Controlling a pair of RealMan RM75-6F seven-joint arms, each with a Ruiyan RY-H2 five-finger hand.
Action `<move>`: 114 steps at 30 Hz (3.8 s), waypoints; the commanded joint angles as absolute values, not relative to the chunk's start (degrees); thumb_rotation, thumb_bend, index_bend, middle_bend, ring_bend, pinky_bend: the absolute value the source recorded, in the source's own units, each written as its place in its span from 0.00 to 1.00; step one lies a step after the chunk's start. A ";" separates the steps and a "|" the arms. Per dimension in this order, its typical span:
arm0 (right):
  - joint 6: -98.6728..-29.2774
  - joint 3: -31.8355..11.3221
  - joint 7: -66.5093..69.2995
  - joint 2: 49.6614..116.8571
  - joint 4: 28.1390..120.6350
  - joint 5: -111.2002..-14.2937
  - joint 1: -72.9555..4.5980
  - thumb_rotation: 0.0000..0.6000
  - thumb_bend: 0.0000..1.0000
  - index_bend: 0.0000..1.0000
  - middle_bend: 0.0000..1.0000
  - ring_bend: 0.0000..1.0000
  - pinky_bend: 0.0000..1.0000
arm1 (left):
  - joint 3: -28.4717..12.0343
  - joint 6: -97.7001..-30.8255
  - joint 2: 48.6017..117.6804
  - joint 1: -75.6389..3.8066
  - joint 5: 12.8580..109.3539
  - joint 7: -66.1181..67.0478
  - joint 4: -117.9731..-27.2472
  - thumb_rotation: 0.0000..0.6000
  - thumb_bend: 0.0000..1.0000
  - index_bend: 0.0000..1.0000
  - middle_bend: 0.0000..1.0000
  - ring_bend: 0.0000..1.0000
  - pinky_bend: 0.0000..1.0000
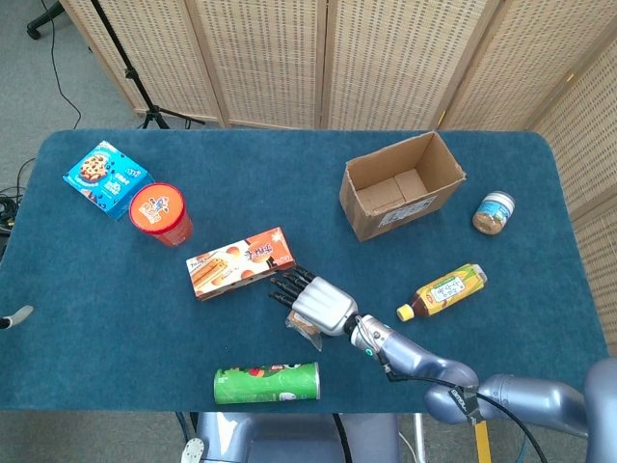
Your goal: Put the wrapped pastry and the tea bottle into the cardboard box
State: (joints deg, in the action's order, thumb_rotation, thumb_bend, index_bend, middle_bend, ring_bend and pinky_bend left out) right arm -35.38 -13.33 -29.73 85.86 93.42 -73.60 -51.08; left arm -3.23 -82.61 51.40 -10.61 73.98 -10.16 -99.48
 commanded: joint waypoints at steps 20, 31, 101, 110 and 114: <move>-46.52 -11.02 -19.34 90.76 86.06 -74.37 -52.69 1.00 0.56 0.66 0.59 0.46 0.44 | -5.19 -79.49 50.48 -9.84 74.26 -12.37 -99.27 1.00 0.00 0.00 0.00 0.00 0.00; -53.91 -21.88 -18.99 80.76 82.10 -72.62 -54.10 1.00 0.57 0.66 0.60 0.47 0.44 | -5.61 -77.51 50.46 -10.22 74.95 -12.50 -99.20 1.00 0.00 0.00 0.00 0.00 0.00; -56.96 1.98 1.63 67.18 76.92 -97.67 -35.19 1.00 0.00 0.00 0.00 0.00 0.01 | -6.25 -76.83 51.65 -9.31 75.66 -8.50 -99.99 1.00 0.00 0.00 0.00 0.00 0.00; -48.58 1.44 -4.92 72.65 72.55 -92.47 -37.38 1.00 0.00 0.01 0.00 0.00 0.01 | -6.45 -76.46 51.40 -9.38 75.55 -9.36 -99.83 1.00 0.00 0.00 0.00 0.00 0.00; -50.40 1.30 -3.50 75.52 68.49 -92.52 -37.06 1.00 0.02 0.22 0.15 0.08 0.11 | -6.64 -76.36 51.30 -9.32 75.13 -9.84 -99.59 1.00 0.00 0.00 0.00 0.00 0.00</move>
State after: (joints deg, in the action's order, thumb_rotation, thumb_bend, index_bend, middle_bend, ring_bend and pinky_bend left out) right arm -49.26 1.46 -4.22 74.17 70.14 -92.45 -37.15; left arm -6.63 -76.36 51.30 -9.32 75.12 -9.84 -99.60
